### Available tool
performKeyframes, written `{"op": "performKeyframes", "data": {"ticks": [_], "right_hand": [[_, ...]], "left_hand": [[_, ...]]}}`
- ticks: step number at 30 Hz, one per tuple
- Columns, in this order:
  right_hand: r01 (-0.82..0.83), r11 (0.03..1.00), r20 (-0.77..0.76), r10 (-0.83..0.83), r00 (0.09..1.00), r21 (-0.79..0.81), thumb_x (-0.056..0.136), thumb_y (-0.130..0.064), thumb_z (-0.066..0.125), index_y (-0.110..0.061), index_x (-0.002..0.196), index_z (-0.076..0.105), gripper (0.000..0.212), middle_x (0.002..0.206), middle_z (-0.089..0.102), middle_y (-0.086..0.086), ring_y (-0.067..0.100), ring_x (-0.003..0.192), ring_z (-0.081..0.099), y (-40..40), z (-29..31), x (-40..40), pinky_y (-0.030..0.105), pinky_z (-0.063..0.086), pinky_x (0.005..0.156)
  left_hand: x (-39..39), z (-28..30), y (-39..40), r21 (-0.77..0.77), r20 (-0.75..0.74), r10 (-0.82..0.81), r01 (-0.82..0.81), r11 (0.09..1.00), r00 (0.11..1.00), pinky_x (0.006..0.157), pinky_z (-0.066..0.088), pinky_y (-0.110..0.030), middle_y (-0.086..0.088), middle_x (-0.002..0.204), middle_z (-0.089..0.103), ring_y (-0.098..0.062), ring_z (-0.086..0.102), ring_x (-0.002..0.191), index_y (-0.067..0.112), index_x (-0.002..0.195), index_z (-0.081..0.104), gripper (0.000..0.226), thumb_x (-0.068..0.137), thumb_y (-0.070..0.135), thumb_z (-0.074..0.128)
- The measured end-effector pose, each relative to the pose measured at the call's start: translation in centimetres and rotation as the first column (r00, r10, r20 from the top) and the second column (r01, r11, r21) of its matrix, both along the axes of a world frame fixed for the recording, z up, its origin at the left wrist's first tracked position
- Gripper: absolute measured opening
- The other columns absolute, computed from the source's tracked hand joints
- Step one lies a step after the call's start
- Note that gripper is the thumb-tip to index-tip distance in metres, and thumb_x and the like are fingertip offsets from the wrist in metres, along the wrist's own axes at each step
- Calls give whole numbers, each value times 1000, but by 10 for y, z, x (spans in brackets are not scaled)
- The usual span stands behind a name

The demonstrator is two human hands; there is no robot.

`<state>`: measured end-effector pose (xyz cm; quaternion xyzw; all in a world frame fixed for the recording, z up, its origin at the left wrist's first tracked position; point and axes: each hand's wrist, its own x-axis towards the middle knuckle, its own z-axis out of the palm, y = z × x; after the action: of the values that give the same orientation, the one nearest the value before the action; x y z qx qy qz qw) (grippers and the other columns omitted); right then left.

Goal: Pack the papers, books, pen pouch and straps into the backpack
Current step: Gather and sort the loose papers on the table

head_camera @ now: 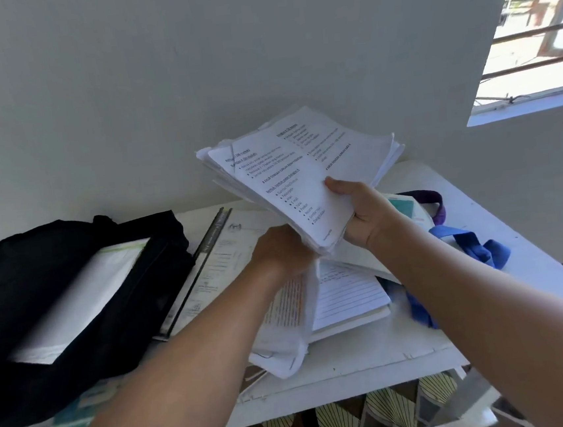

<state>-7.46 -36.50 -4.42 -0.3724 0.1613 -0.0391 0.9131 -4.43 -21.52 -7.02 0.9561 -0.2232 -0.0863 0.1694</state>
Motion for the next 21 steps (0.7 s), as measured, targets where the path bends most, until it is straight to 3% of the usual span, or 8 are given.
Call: {"op": "performKeyframes", "data": {"ticks": [3, 5, 7, 13, 15, 18, 21], "right_hand": [[15, 1000, 0, -15, 1000, 16, 101, -1, 60, -10, 114, 67, 17, 94, 81, 10, 27, 81, 78, -1, -3, -2, 49, 65, 74], [29, 999, 3, -29, 1000, 36, 102, -1, 59, -10, 114, 67, 17, 96, 80, 10, 28, 87, 77, 1, -6, -3, 50, 61, 83], [34, 998, -1, -34, 999, 53, 102, -1, 59, -10, 113, 67, 16, 95, 81, 11, 28, 83, 78, 5, -9, -3, 49, 60, 81], [44, 998, -39, -42, 998, 47, 101, -2, 61, -9, 125, 64, 25, 99, 80, 12, 30, 86, 78, 16, -12, -4, 48, 63, 73], [32, 999, -45, -30, 999, 39, 101, -3, 62, -7, 123, 65, 22, 96, 80, 12, 29, 84, 78, 17, -12, -4, 48, 62, 74], [10, 1000, -51, -9, 999, 30, 102, -6, 61, -5, 114, 66, 13, 95, 80, 13, 30, 89, 76, 17, -12, -4, 50, 60, 82], [14, 1000, -67, -13, 998, 20, 101, -6, 63, -4, 114, 66, 13, 105, 80, 14, 32, 96, 76, 18, -14, -5, 50, 60, 85]], "left_hand": [[-5, -4, 19, 23, -27, -39, 40, 999, 999, 67, 46, -30, -6, 85, 67, -25, 65, 82, 16, 87, 64, 43, 92, 57, 51], [-8, -9, 35, 168, 36, -41, 34, 985, 999, 76, 53, -33, -7, 97, 69, -26, 66, 92, 15, 103, 66, 47, 89, 59, 59], [-17, -12, 42, 275, 38, -61, 49, 960, 997, 85, 54, -37, -4, 109, 66, -25, 63, 101, 15, 120, 59, 60, 84, 63, 63], [-33, -20, 32, 252, 9, -36, 33, 967, 999, 86, 56, -38, -7, 114, 62, -29, 63, 105, 11, 132, 47, 70, 82, 56, 66], [-36, -20, 31, 204, -1, -13, 13, 979, 1000, 86, 55, -38, -7, 111, 63, -28, 63, 105, 13, 127, 50, 58, 85, 51, 63], [-35, -15, 37, 3, 23, 42, -42, 999, 999, 62, 38, -29, -6, 86, 60, -22, 61, 84, 14, 94, 55, 26, 90, 39, 52], [-28, -1, 50, -213, 31, 137, -128, 969, 990, 53, 25, -30, 0, 69, 50, -18, 47, 66, 15, 74, 43, 26, 94, 30, 51]]}}
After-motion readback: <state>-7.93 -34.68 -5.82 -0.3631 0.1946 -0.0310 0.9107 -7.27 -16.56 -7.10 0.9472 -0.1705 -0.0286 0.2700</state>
